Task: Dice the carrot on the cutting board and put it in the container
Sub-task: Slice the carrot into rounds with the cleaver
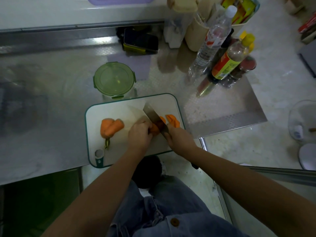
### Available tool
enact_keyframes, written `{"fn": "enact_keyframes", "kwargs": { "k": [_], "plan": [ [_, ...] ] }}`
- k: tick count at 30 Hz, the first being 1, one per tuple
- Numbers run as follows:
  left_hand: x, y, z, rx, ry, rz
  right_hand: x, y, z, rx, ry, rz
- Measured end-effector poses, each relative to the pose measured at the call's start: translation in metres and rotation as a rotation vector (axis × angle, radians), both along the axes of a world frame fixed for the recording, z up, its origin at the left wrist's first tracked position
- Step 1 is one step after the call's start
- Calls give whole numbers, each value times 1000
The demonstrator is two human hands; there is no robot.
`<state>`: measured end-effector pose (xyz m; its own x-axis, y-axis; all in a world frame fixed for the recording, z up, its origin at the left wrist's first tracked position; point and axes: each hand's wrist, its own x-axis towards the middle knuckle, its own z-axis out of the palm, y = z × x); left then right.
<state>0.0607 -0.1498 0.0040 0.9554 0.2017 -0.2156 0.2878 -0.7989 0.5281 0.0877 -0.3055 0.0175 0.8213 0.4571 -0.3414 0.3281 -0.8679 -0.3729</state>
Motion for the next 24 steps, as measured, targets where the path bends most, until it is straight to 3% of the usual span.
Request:
{"fn": "enact_keyframes", "kwargs": {
  "k": [8,20,24],
  "plan": [
    [-6,2,2,-44,-59,25,5,-3,21,156,-22,36],
    [-3,4,6,-97,-40,22,4,-10,31,-93,6,125],
    [-4,6,2,-88,-10,19,9,-9,36,21,-32,83]
  ]
}}
